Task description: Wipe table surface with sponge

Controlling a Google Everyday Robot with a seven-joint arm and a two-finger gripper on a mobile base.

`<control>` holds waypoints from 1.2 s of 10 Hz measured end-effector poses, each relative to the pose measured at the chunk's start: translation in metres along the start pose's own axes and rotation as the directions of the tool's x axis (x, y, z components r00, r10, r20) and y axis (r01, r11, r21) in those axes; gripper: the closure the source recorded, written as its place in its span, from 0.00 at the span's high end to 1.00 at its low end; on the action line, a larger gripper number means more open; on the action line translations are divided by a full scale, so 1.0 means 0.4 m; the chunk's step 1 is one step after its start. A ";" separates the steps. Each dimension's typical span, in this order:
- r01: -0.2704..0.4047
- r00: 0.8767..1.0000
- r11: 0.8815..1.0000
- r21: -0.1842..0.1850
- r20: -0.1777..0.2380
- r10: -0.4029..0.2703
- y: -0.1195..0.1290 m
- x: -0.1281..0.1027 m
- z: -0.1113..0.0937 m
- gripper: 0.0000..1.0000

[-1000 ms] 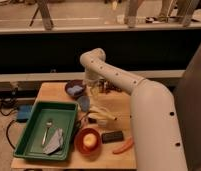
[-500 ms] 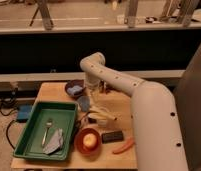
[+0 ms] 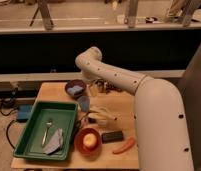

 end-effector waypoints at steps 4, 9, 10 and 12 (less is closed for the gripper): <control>0.093 0.993 0.994 0.056 0.066 -0.097 -0.079 0.029 0.009 0.80; 0.210 0.963 0.973 0.096 0.150 -0.223 -0.179 -0.053 0.059 0.80; 0.224 0.958 0.969 0.099 0.157 -0.238 -0.190 -0.057 0.071 0.80; 0.256 0.951 0.961 0.106 0.154 -0.270 -0.213 -0.068 0.082 0.80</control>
